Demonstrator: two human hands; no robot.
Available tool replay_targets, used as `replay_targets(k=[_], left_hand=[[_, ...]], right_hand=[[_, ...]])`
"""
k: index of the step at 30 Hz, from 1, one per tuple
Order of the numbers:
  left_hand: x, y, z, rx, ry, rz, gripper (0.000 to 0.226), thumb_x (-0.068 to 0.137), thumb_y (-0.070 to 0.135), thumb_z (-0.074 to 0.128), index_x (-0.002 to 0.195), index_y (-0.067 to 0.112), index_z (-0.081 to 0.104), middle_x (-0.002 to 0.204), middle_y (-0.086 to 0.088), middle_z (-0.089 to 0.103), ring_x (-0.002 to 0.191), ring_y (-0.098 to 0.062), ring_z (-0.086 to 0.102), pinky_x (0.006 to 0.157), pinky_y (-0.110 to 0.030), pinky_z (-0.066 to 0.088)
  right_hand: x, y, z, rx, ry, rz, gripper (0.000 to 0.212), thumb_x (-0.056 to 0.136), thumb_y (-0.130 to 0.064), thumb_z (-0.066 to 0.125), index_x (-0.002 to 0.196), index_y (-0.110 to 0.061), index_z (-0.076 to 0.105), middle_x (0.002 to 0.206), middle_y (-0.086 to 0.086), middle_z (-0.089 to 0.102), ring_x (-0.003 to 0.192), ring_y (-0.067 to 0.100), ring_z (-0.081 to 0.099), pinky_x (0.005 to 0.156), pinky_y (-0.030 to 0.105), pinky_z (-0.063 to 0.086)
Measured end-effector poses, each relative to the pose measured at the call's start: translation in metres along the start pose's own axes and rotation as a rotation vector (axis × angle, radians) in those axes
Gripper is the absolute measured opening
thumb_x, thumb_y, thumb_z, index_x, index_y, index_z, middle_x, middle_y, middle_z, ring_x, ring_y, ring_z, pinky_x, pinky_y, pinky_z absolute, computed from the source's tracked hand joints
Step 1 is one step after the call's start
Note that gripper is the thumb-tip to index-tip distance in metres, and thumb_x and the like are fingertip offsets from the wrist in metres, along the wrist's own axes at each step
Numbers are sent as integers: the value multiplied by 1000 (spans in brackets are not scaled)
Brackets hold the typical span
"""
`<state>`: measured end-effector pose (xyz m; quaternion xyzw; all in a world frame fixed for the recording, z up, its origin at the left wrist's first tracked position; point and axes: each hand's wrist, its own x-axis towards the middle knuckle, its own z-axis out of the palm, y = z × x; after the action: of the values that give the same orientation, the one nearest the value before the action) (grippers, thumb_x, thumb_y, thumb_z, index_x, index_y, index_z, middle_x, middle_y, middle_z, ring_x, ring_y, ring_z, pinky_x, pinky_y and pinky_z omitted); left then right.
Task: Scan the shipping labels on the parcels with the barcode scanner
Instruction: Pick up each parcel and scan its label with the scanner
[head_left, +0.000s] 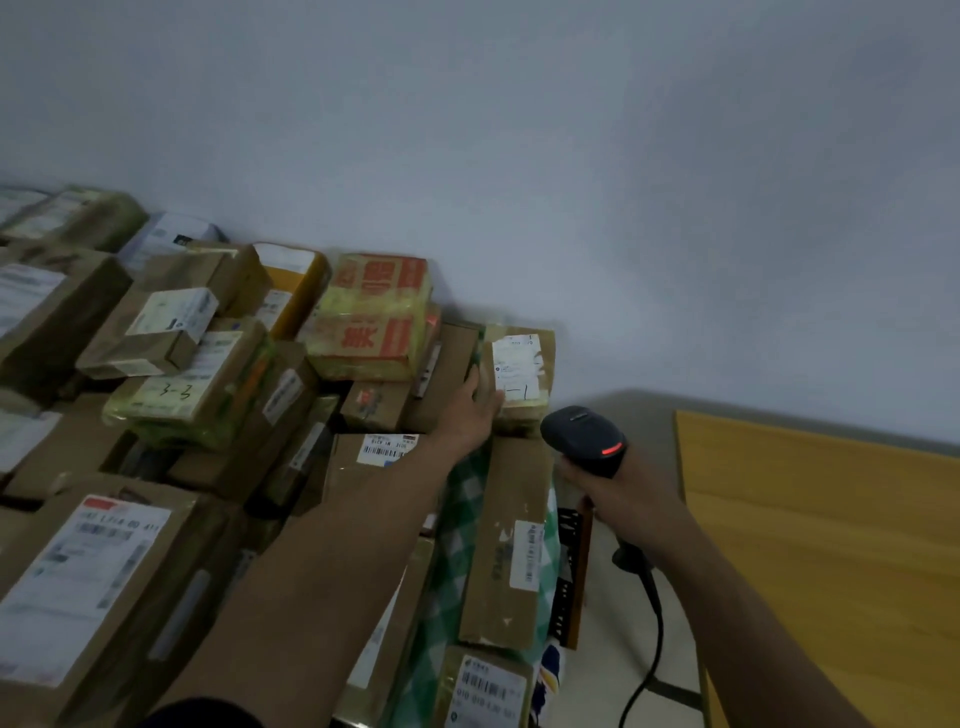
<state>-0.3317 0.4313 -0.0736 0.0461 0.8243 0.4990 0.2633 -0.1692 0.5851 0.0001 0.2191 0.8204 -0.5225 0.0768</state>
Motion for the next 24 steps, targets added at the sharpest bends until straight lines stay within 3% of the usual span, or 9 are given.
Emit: replay_targets(k=[2, 4, 7, 9, 12, 15, 19, 22, 24], left_hand=[[-14, -3, -6, -43, 96, 55, 50, 107, 38, 53, 152, 19, 45, 138, 12, 55, 131, -14, 53, 101, -28, 43], [-36, -15, -14, 0, 247, 94, 46, 105, 36, 58, 148, 22, 51, 138, 11, 55, 128, -11, 52, 107, -31, 43], [-76, -57, -37, 218, 415, 98, 44, 99, 35, 65, 142, 27, 56, 144, 5, 54, 130, -17, 52, 110, -42, 47], [-99, -82, -56, 350, 469, 20, 49, 97, 30, 66, 143, 23, 54, 149, -3, 47, 135, -25, 44, 113, -44, 40], [-112, -109, -75, 357, 428, -127, 73, 92, 37, 70, 156, 30, 35, 162, -12, 30, 147, -38, 28, 117, -53, 34], [-106, -122, -87, 315, 324, -160, 104, 76, 49, 86, 160, 37, 25, 168, -11, 16, 151, -42, 24, 118, -56, 35], [-101, -117, -100, 326, 172, -151, 131, 69, 42, 95, 165, 33, 7, 171, -10, 2, 156, -38, 12, 123, -53, 28], [-106, -114, -106, 243, 136, -160, 142, 64, 31, 99, 165, 34, 0, 166, -16, 7, 152, -40, 22, 120, -50, 32], [-110, -112, -109, 189, 135, -173, 140, 62, 27, 100, 164, 36, 5, 163, -15, 8, 148, -41, 29, 115, -49, 38]], right_hand=[[-3, -5, 6, -4, -19, -5, 16, 98, -27, 70, 113, -27, 65, 81, -6, 70, 63, 5, 70, 57, 17, 49], [-8, -10, 14, -13, -34, -23, 8, 98, -25, 70, 104, -26, 65, 72, -10, 69, 61, 1, 67, 52, 12, 47], [-19, -19, 30, -32, -81, -33, 7, 98, -26, 70, 100, -28, 64, 77, -2, 71, 64, 6, 69, 54, 14, 49], [-25, -27, 40, -45, -128, -43, 8, 100, -25, 69, 103, -29, 63, 85, 5, 71, 63, 4, 70, 53, 13, 48], [-33, -36, 52, -60, -171, -68, 13, 101, -26, 68, 107, -35, 60, 95, 11, 73, 71, 12, 73, 53, 13, 49], [-40, -42, 61, -31, -168, -61, 23, 100, -24, 70, 118, -33, 59, 101, 15, 73, 84, 29, 73, 52, 13, 51], [-48, -45, 66, -26, -169, -66, 34, 98, -26, 73, 127, -33, 57, 97, -1, 73, 77, 17, 71, 53, 12, 50], [-51, -46, 66, -36, -179, -68, 34, 98, -24, 72, 126, -32, 56, 96, -4, 71, 70, 9, 69, 52, 11, 47], [-53, -47, 66, -49, -175, -59, 34, 98, -24, 72, 128, -31, 56, 96, -3, 72, 67, 9, 69, 51, 10, 47]])
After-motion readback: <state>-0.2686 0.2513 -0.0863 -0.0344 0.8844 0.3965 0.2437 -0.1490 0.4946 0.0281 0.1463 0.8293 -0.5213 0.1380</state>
